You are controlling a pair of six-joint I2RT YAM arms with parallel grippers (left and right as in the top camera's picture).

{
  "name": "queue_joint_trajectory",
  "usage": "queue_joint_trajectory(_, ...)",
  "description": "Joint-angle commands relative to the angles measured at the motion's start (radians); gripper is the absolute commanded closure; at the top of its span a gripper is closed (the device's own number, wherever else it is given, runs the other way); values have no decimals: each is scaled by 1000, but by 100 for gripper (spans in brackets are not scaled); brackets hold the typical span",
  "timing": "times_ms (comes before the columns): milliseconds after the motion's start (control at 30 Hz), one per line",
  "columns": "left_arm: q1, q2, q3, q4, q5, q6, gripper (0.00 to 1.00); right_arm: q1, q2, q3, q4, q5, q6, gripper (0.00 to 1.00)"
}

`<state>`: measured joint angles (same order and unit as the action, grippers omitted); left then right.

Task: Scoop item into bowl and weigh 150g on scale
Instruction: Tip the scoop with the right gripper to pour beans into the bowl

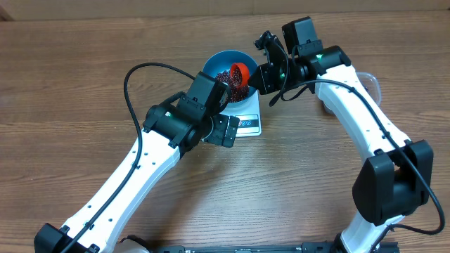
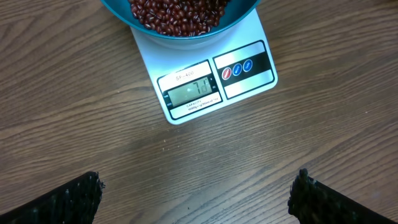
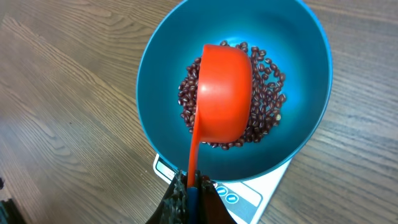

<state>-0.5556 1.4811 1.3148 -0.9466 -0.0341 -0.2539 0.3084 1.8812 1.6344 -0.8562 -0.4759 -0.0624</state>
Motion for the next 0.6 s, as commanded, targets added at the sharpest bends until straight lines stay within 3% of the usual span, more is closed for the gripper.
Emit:
queue_joint_trajectory(0,1,-8,-6,2,-10,14,1,8,-67,37,4,5,-51,97)
queue_joint_trajectory(200,1,-8,-6,2,-10,14,1,38,-100,37,2,27,-144,96)
queue_joint_trajectory(567,1,-8,-6,2,-10,14,1,143,-112,37,-20,338,-201,96)
